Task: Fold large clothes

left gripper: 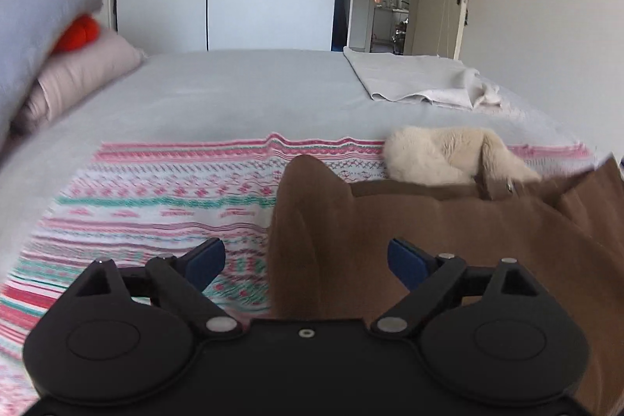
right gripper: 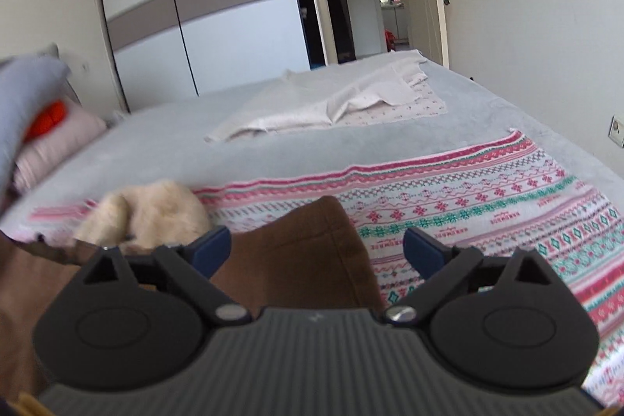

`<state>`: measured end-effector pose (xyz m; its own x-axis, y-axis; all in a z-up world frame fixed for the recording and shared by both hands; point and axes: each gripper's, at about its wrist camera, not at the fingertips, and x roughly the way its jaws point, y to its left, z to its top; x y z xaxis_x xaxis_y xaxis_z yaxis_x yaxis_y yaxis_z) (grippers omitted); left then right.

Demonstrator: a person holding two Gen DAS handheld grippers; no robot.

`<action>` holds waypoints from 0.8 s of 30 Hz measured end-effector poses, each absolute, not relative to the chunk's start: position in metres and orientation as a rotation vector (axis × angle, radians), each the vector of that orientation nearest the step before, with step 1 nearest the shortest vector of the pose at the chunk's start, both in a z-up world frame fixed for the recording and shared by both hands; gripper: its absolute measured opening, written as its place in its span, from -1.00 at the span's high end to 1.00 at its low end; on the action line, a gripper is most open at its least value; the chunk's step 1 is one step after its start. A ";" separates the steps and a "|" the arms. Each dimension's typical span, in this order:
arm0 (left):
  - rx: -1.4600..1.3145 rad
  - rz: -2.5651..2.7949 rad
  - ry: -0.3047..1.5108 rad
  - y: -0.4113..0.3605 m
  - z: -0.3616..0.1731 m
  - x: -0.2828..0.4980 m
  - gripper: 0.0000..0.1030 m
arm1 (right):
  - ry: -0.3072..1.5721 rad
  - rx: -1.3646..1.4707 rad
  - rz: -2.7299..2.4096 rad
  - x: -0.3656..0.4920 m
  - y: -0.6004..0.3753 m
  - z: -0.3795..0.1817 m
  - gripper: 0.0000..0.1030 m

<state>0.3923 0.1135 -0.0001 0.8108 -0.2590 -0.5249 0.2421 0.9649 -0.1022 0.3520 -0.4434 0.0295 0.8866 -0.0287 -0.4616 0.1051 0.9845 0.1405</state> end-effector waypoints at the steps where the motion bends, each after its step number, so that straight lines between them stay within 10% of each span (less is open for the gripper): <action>1: -0.067 -0.257 0.566 0.115 -0.004 0.399 -0.70 | 0.490 0.155 -0.075 0.360 -0.441 0.025 -0.84; 2: -0.094 -0.248 0.574 0.114 -0.008 0.405 -0.41 | 0.507 0.149 -0.073 0.368 -0.440 0.020 -0.79; 5: -0.146 -0.228 0.592 0.109 -0.014 0.414 0.56 | 0.533 0.111 -0.094 0.384 -0.432 0.002 0.19; 7: -0.133 -0.206 0.502 0.103 -0.007 0.399 0.76 | 0.511 0.091 -0.118 0.382 -0.425 -0.006 0.63; 16: -0.196 -0.105 0.180 0.099 0.036 0.368 0.81 | 0.106 -0.130 -0.295 0.336 -0.388 0.033 0.72; 24: -0.039 0.044 0.168 0.067 0.000 0.464 0.79 | 0.118 -0.139 -0.384 0.417 -0.379 0.032 0.72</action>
<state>0.4637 0.0668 -0.0003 0.9850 0.0408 -0.1679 -0.0473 0.9983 -0.0347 0.4167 -0.3793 0.0322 0.9204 -0.3809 -0.0879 0.3647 0.9177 -0.1575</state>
